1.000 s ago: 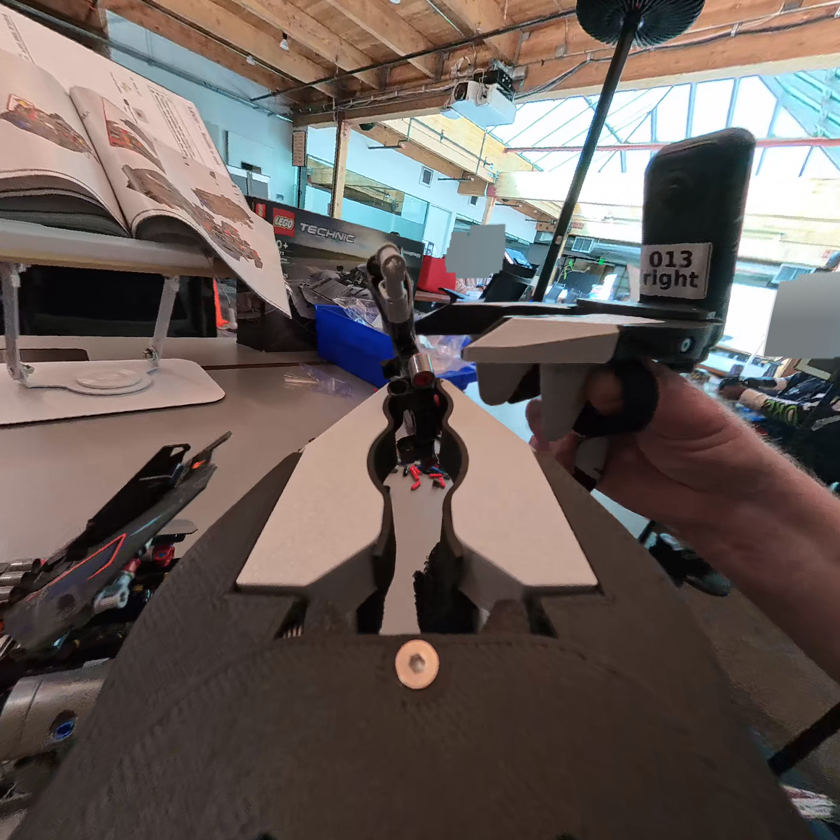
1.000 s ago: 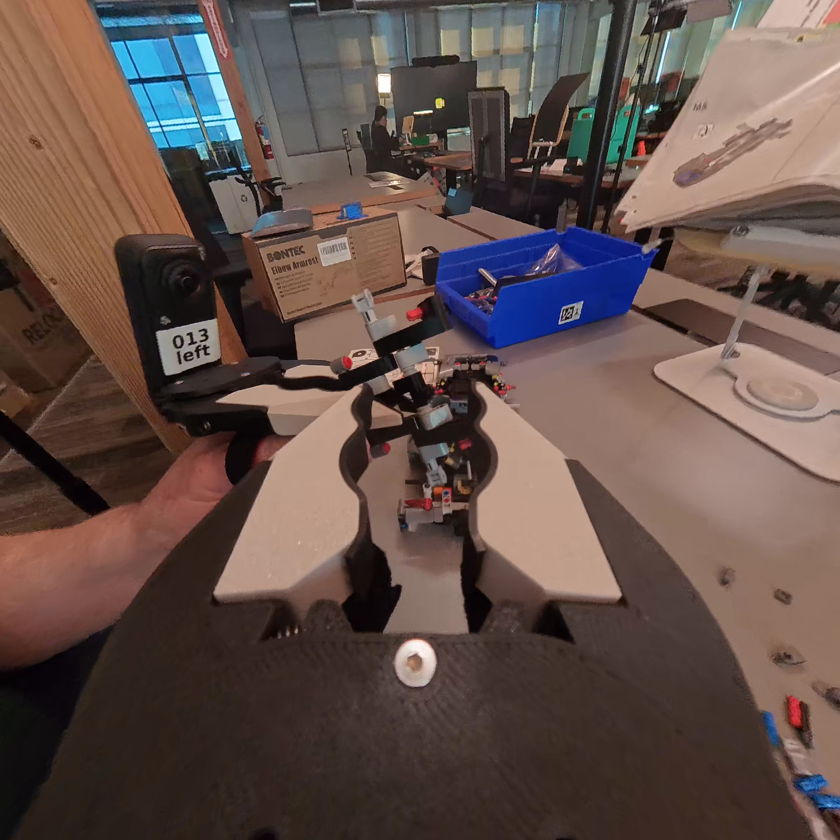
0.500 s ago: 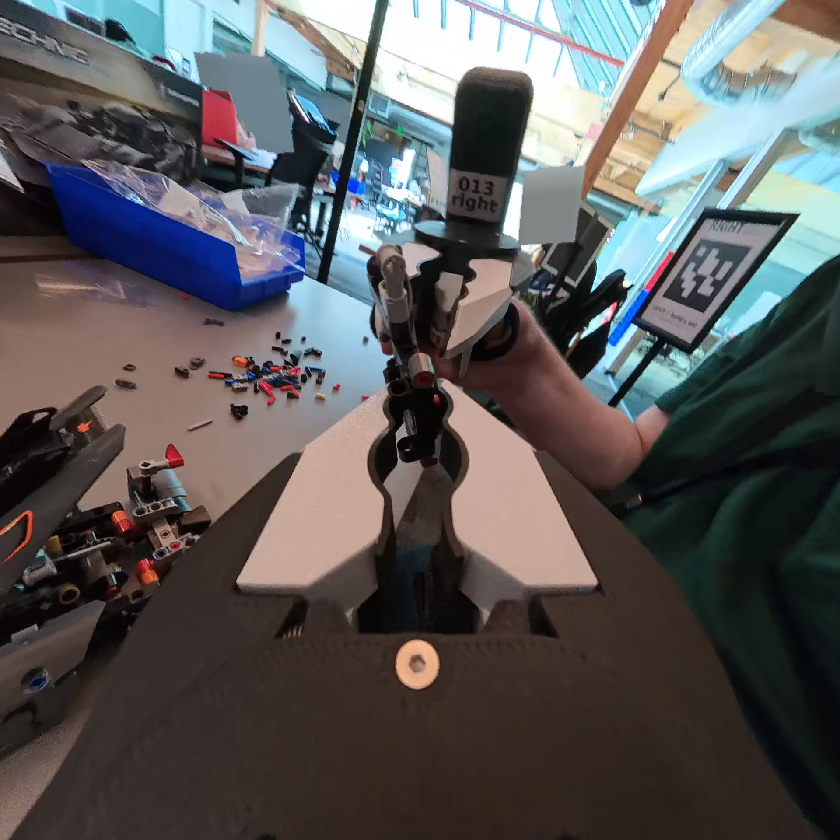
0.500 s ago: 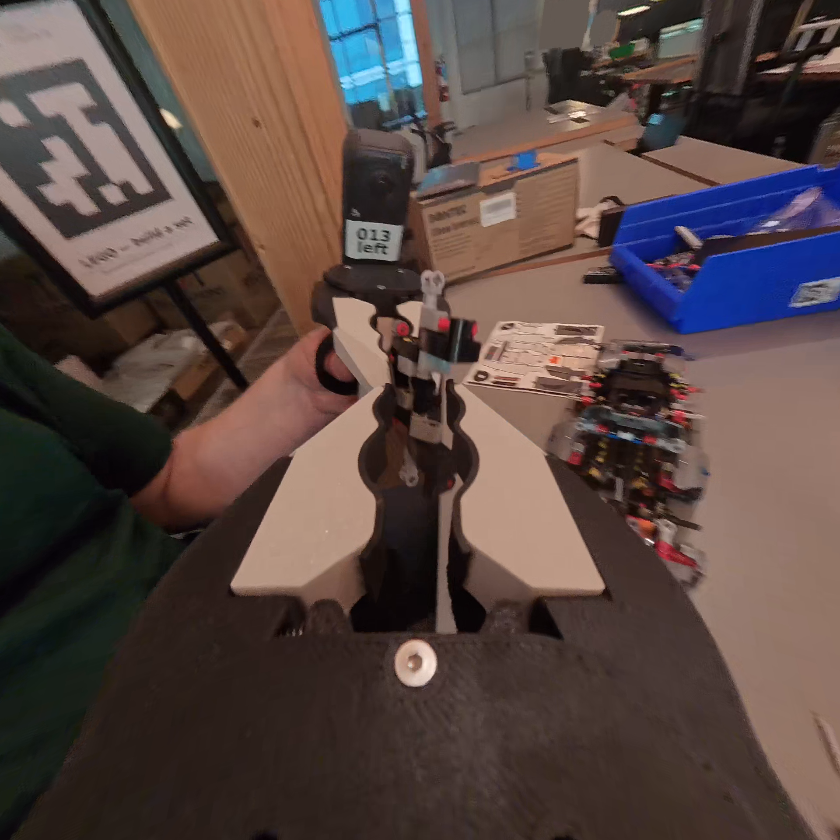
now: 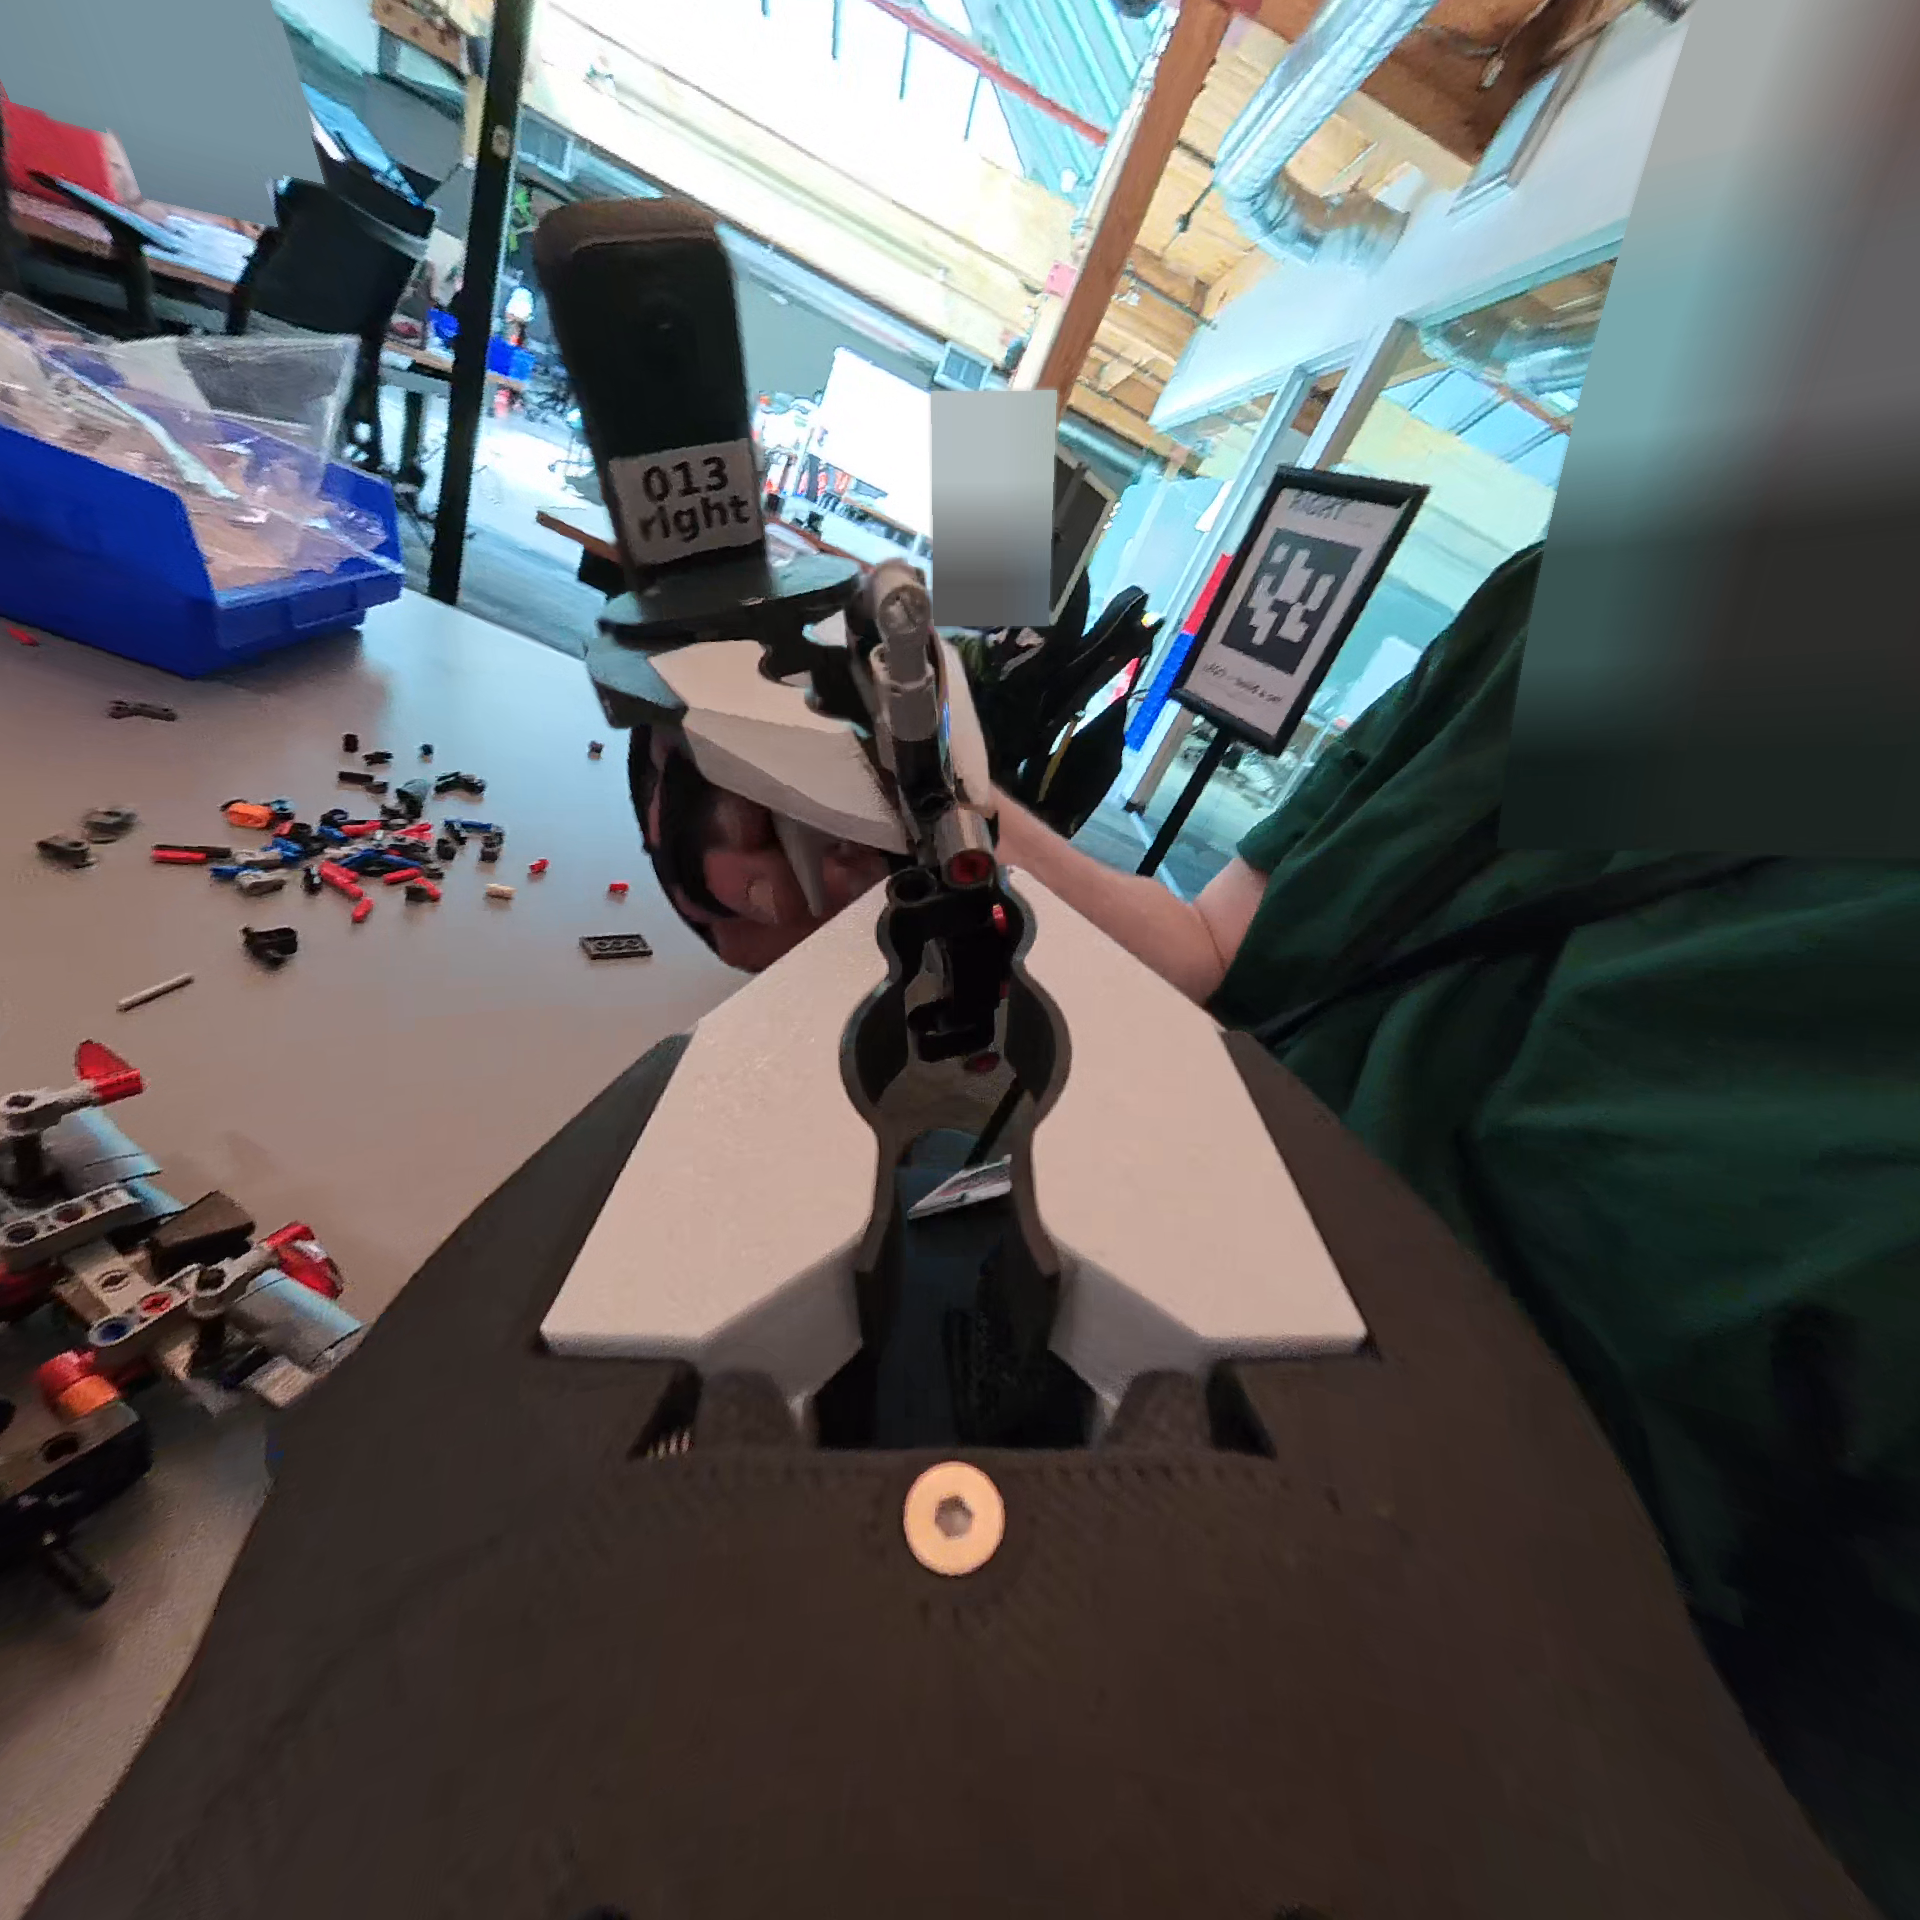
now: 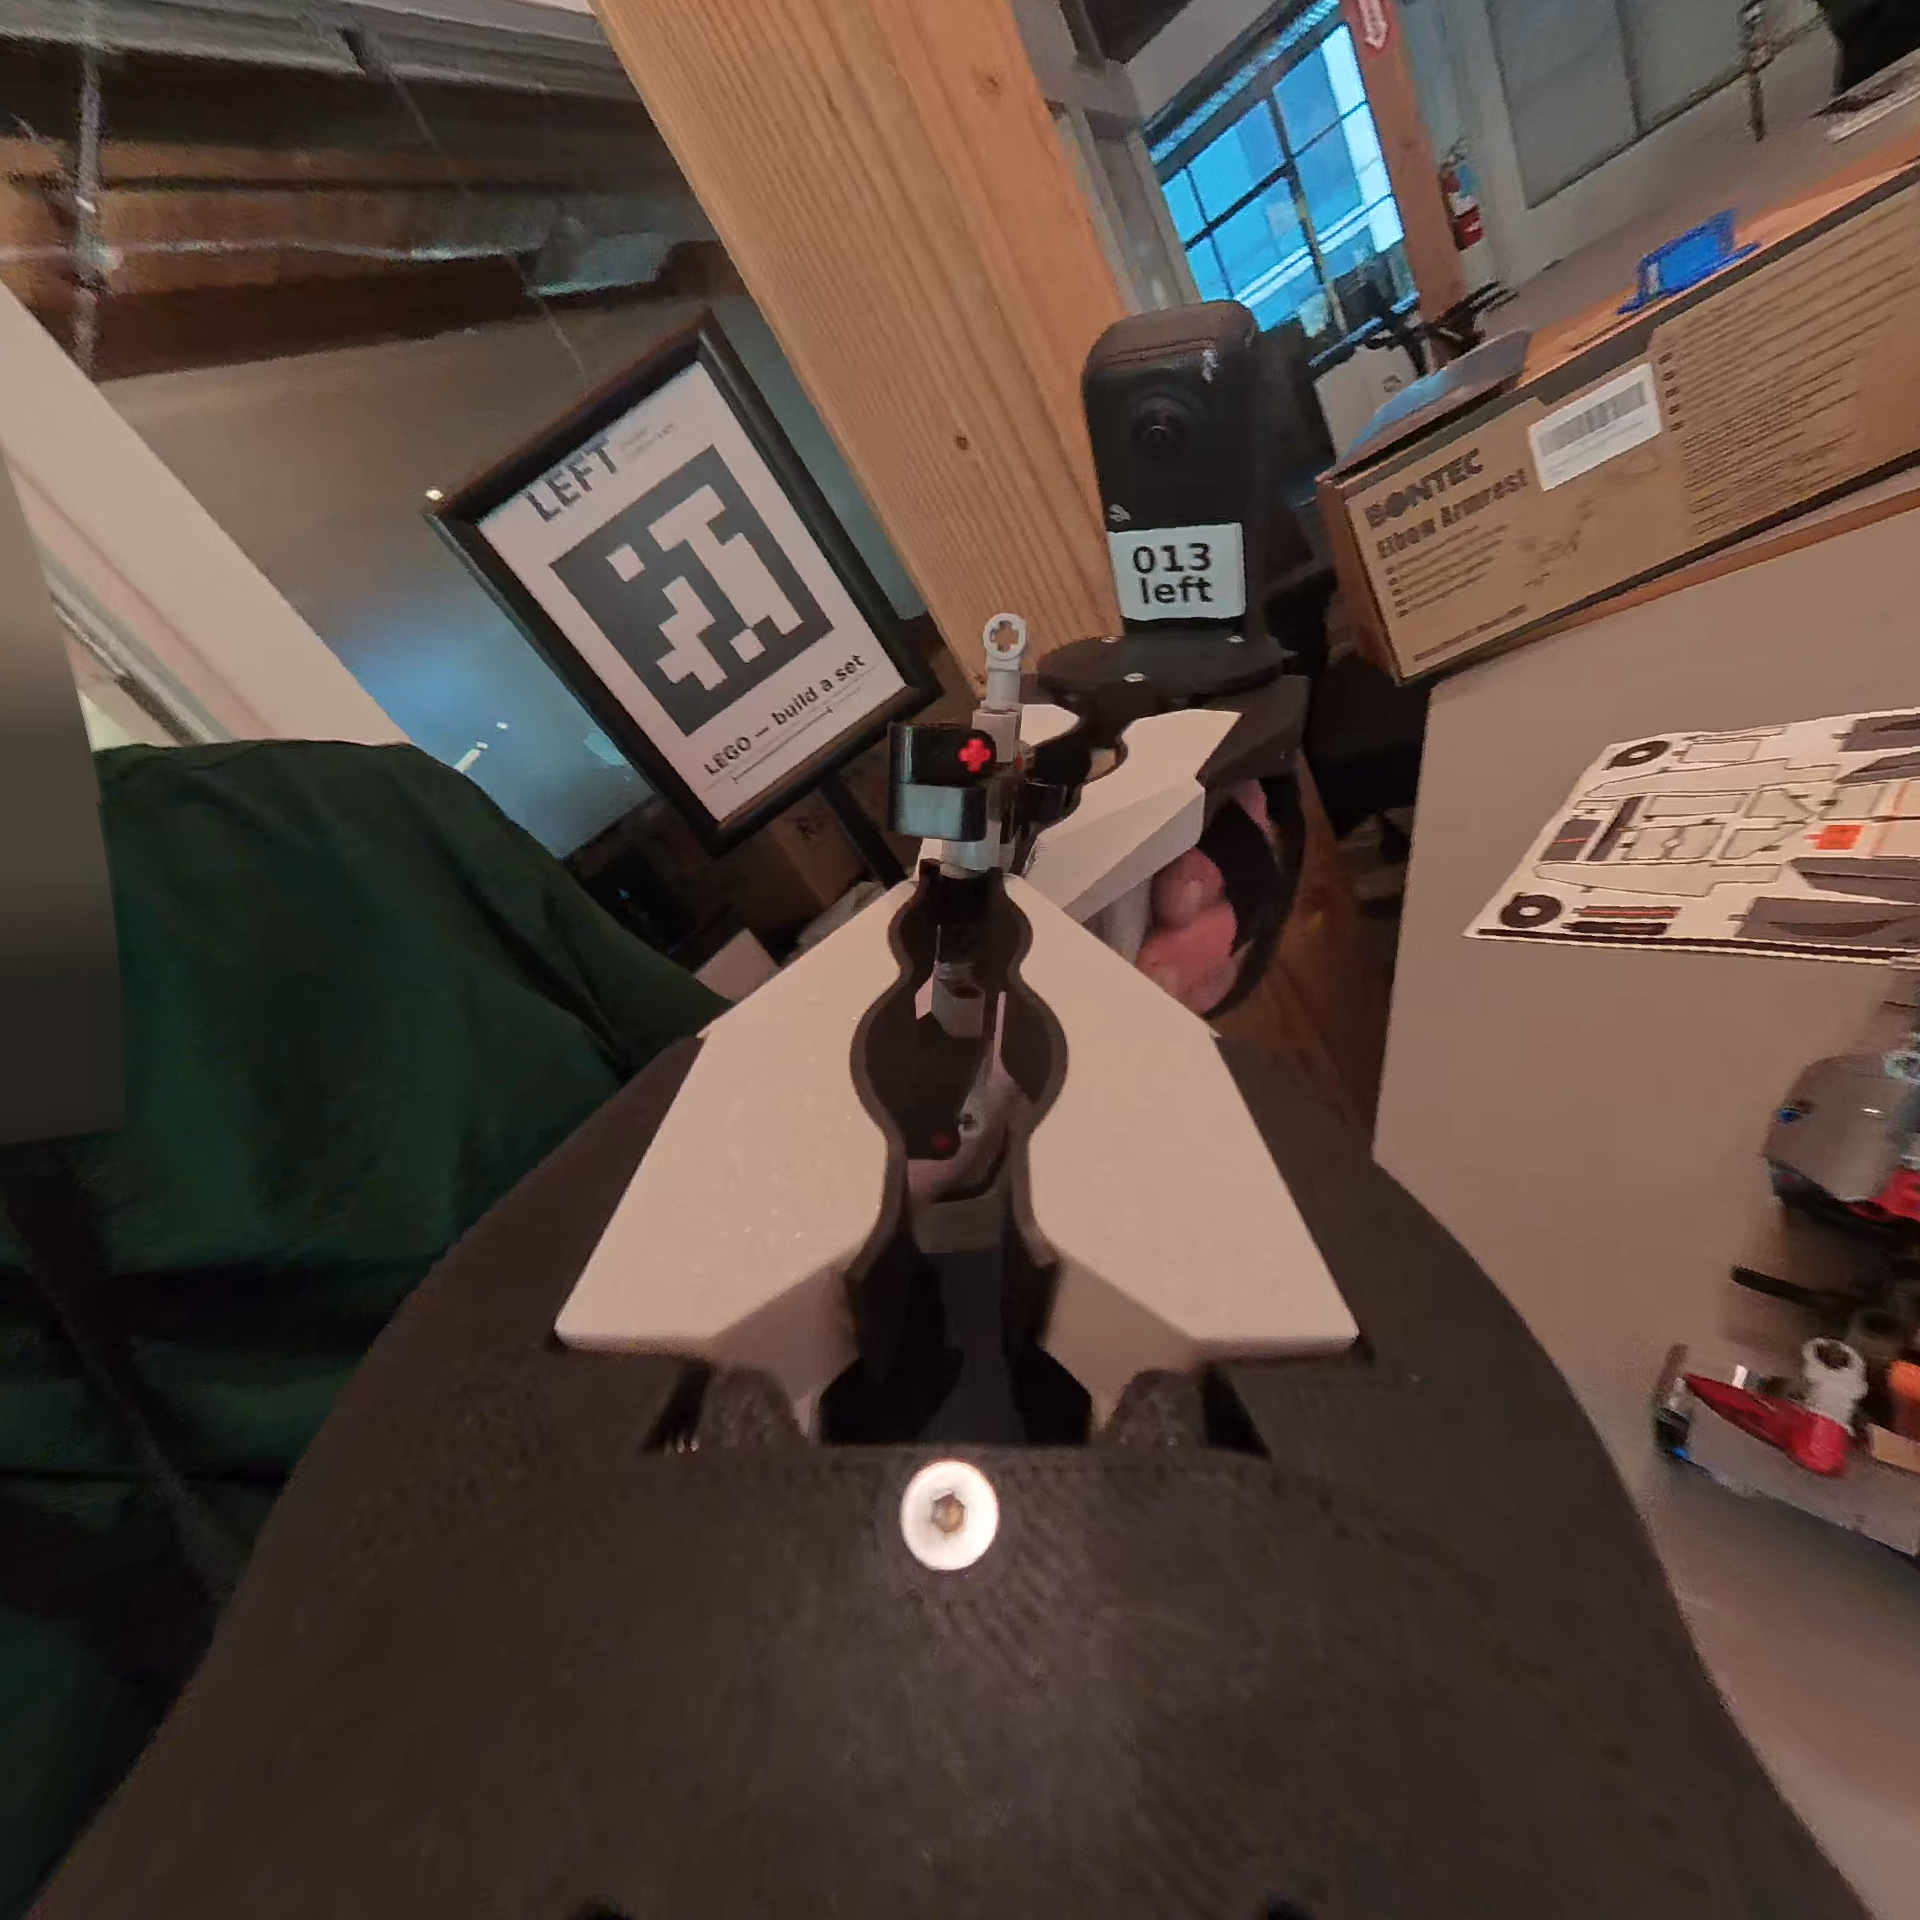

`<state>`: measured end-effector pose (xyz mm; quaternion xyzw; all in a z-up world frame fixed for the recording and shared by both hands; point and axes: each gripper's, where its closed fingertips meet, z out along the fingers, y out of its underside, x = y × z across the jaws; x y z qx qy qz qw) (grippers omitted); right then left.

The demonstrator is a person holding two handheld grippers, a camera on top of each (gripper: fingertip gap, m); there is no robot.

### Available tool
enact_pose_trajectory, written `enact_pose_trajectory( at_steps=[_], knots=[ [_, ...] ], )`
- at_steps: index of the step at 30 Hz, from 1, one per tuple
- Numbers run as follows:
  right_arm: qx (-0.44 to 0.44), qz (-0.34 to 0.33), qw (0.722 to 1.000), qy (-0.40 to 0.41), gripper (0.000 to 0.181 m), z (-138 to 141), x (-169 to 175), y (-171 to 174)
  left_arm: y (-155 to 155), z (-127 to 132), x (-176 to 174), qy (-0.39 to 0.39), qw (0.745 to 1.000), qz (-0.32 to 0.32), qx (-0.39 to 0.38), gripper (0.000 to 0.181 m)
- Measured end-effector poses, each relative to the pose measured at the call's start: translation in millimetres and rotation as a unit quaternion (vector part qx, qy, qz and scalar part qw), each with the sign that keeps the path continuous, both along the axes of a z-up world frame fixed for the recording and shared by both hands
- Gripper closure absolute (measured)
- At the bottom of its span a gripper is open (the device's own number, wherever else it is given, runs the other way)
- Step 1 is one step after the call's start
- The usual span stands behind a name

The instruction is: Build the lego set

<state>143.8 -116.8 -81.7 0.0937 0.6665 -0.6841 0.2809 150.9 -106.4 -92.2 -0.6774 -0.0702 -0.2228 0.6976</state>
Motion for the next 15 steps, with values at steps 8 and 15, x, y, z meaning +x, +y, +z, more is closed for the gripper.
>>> enact_pose_trajectory(
  at_steps=[8,15],
  knots=[
    [-0.134,0.017,0.987,-0.092,0.175,11.3,-17.1,5.1,-4.2,10.7,-20.7,-0.041,0.996,0.043,0.072,0.162],
    [-0.190,0.025,0.972,-0.135,0.175,10.5,-26.4,14.6,-2.6,7.1,-30.3,-0.055,0.991,0.079,0.093,0.173]
  ],
)
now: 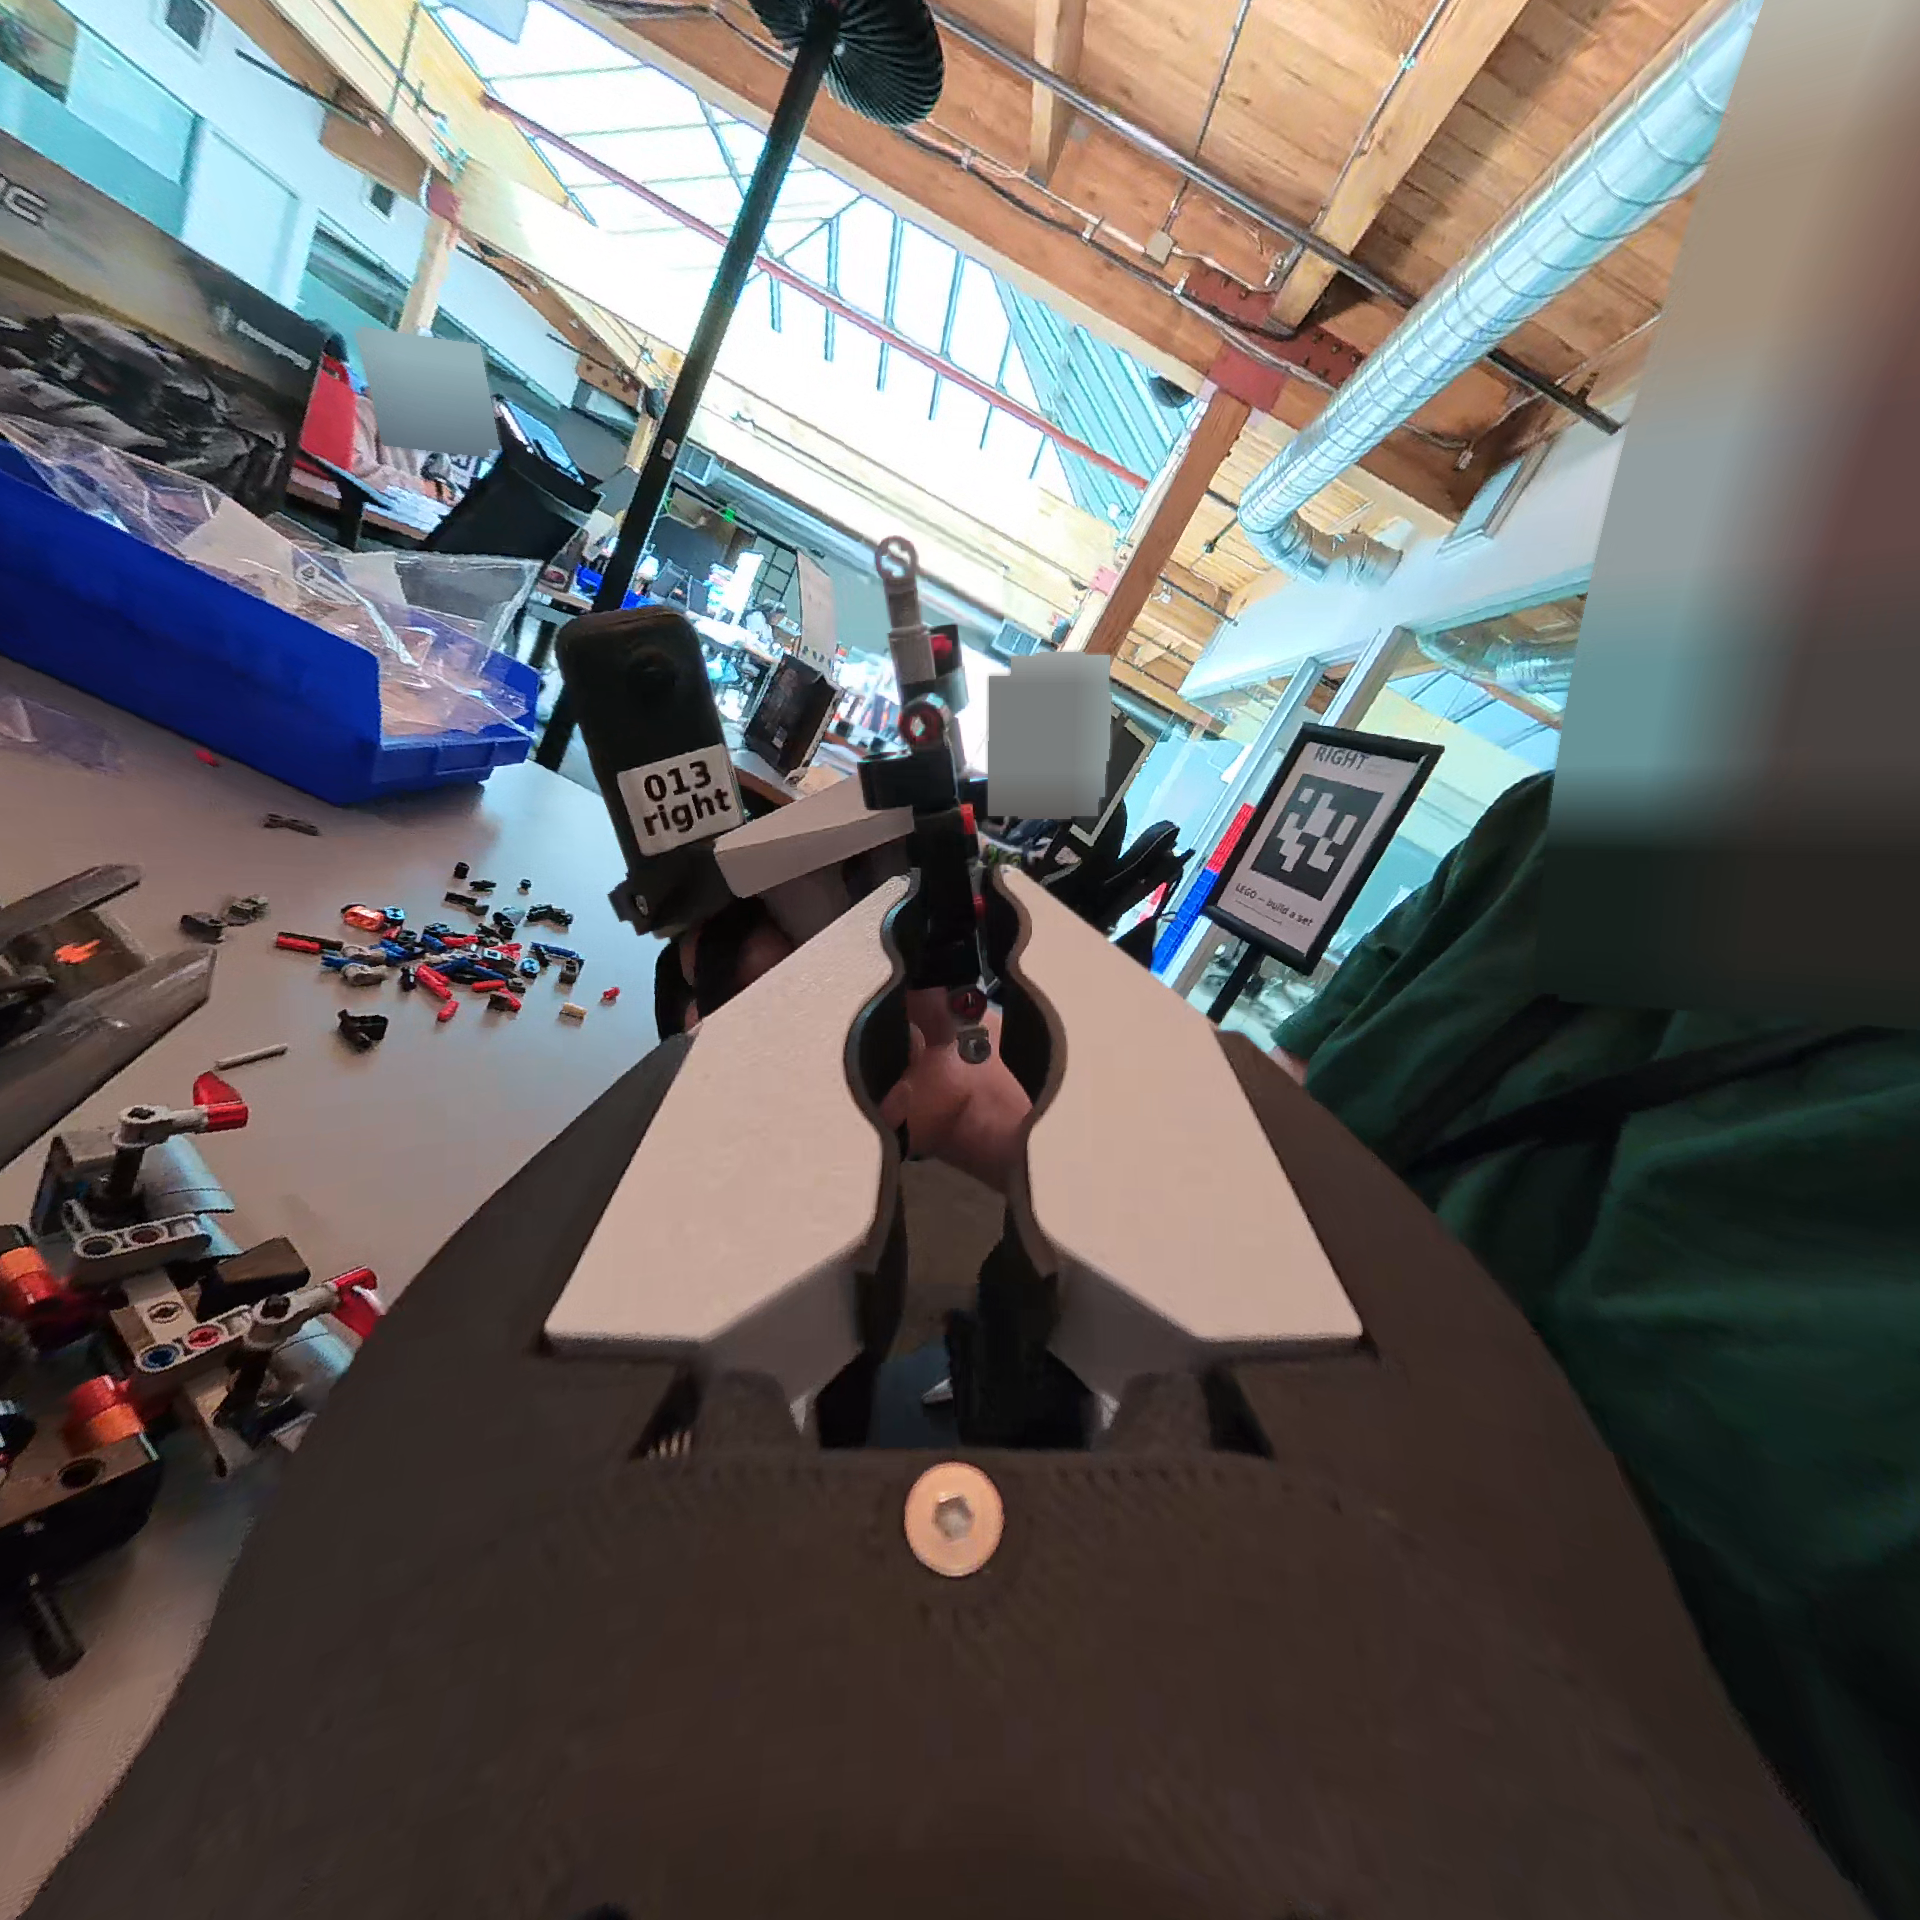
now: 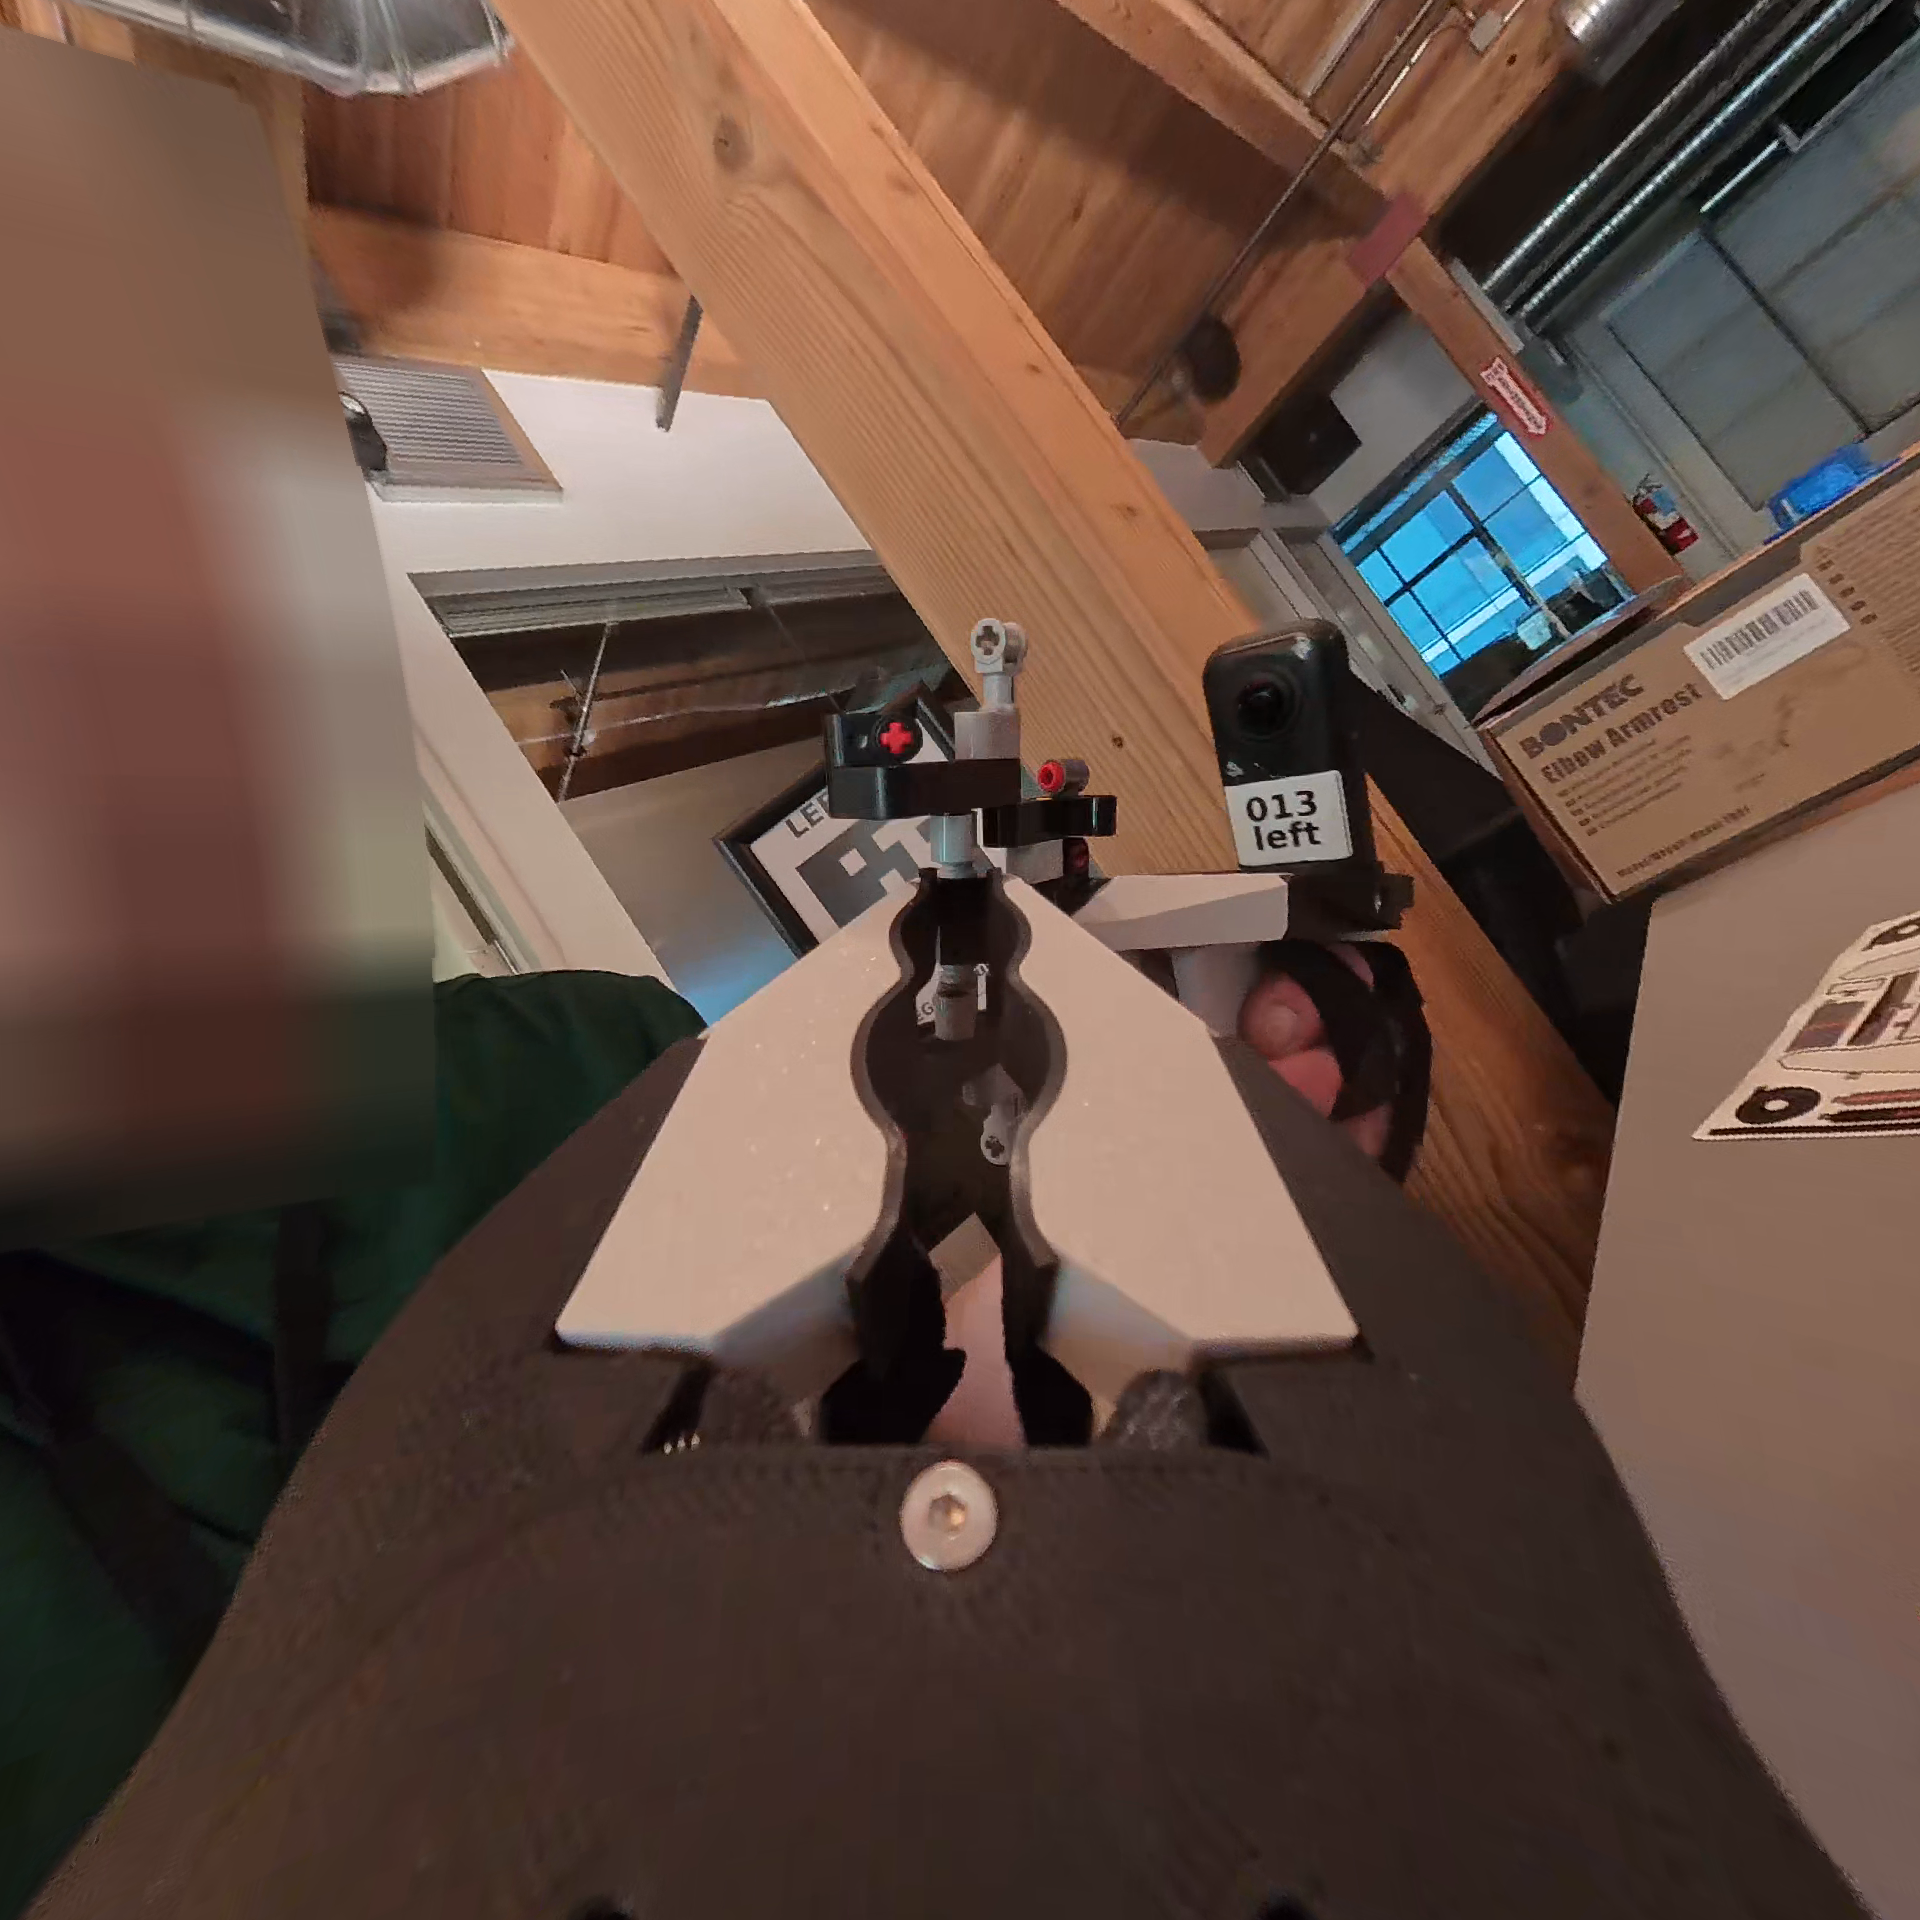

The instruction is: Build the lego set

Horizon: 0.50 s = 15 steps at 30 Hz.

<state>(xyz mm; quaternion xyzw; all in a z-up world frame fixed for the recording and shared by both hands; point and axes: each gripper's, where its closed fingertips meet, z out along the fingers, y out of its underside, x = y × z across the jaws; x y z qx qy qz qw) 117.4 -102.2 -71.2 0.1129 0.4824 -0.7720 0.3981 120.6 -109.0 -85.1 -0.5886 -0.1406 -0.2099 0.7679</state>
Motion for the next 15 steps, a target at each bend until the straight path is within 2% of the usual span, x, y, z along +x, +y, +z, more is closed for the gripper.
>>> enact_pose_trajectory(
  at_steps=[2,4,5,7,8,10,13,15],
  knots=[
    [-0.008,0.008,1.000,-0.005,0.173,2.9,1.7,-0.1,-0.1,2.0,1.2,-0.008,1.000,-0.012,0.017,0.174],
    [-0.001,0.012,1.000,-0.017,0.155,1.7,-1.2,-1.1,0.6,2.6,1.6,-0.008,1.000,-0.013,0.021,0.174],
    [0.012,-0.002,1.000,-0.017,0.152,-1.4,-5.2,-1.4,-0.2,3.2,-0.8,-0.007,1.000,-0.002,0.020,0.174],
    [0.046,-0.061,0.997,-0.002,0.151,-8.2,-16.8,1.7,-3.3,2.7,-7.0,0.010,0.999,0.037,0.000,0.174],
    [0.070,-0.096,0.993,0.012,0.152,-11.9,-22.3,5.2,-5.8,1.8,-13.4,0.030,0.996,0.077,-0.024,0.173],
    [0.131,-0.175,0.974,0.060,0.158,-18.0,-31.7,14.7,-10.7,6.6,-15.3,0.074,0.987,0.127,-0.062,0.174],
    [0.204,-0.262,0.932,0.149,0.154,-13.3,-30.9,23.0,-12.8,11.4,-18.6,0.148,0.955,0.208,-0.152,0.173],
    [0.224,-0.290,0.912,0.183,0.153,-5.2,-26.8,20.8,-12.1,14.6,-22.6,0.217,0.909,0.273,-0.229,0.174]
  ],
)
